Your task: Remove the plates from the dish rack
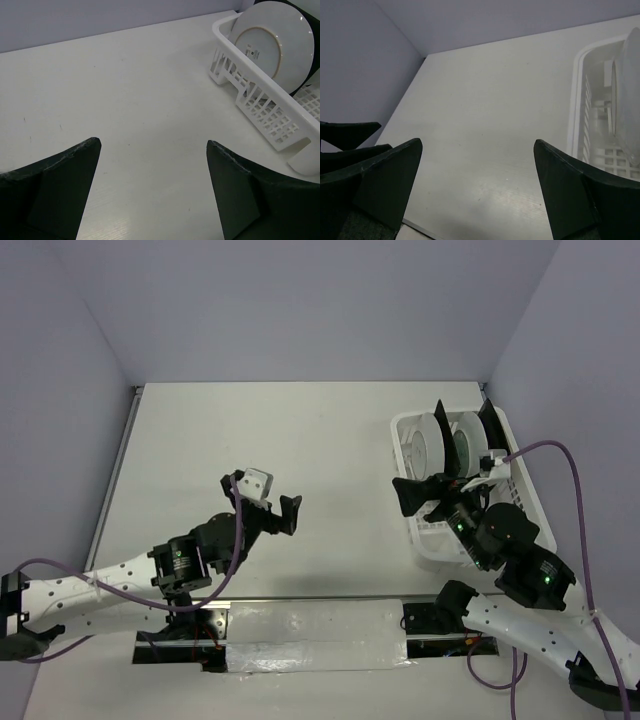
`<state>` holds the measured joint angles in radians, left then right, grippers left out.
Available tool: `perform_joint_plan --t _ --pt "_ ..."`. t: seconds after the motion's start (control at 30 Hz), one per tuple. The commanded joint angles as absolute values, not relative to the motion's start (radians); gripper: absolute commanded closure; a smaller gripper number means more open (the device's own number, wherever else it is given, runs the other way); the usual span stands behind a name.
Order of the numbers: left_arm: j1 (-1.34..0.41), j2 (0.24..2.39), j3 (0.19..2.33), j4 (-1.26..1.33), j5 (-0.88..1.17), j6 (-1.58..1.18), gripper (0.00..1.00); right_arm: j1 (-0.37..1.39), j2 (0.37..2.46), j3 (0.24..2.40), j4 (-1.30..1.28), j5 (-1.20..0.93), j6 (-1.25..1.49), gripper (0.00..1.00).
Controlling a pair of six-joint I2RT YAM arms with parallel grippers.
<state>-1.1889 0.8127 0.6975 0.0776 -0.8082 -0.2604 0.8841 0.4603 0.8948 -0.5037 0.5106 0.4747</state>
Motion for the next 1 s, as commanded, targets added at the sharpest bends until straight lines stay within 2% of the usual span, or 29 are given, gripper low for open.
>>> perform_joint_plan --t 0.0,0.13,0.17,0.27,0.33,0.4,0.47,0.57,0.63,0.8,0.83,0.93,0.97 --pt "-1.192 0.839 0.713 0.12 -0.822 -0.252 0.0 0.89 0.472 0.882 -0.495 0.557 0.483 0.0" --pt "-1.192 0.842 0.715 0.113 -0.807 -0.252 0.0 0.888 0.508 0.88 -0.465 0.652 0.396 0.0" --pt "-1.192 0.839 0.713 0.12 -0.804 -0.249 0.0 0.89 0.523 0.876 -0.387 0.707 0.385 0.01" --pt "-1.192 0.83 0.698 0.126 -0.828 -0.238 0.0 0.888 0.584 0.868 -0.049 0.839 0.055 0.07" --pt "-1.192 0.822 0.693 0.123 -0.848 -0.238 0.0 0.826 0.696 0.943 -0.003 0.922 -0.159 0.07" --pt "-1.192 0.812 0.674 0.146 -0.829 -0.236 0.0 0.738 0.771 1.133 -0.14 0.872 -0.16 0.04" --pt "-1.19 0.807 0.663 0.166 -0.802 -0.238 0.01 0.568 0.857 1.3 -0.327 0.712 -0.068 0.04" --pt "-1.189 0.811 0.667 0.167 -0.769 -0.25 0.0 0.347 0.917 1.382 -0.421 0.469 -0.009 0.07" --pt "-1.187 0.819 0.675 0.158 -0.761 -0.261 0.01 0.261 0.981 1.419 -0.46 0.434 -0.009 0.1" --pt "-1.187 0.844 0.68 0.156 -0.747 -0.27 0.01 0.143 1.081 1.392 -0.56 0.164 0.064 0.33" --pt "-1.187 0.847 0.681 0.149 -0.752 -0.27 0.0 0.143 1.078 1.344 -0.54 0.141 0.084 0.42" --pt "-1.187 0.856 0.692 0.132 -0.749 -0.281 0.01 0.14 1.042 1.237 -0.47 0.084 0.121 0.51" --pt "-1.187 0.856 0.692 0.133 -0.749 -0.281 0.01 0.14 1.037 1.217 -0.459 0.066 0.124 0.52"
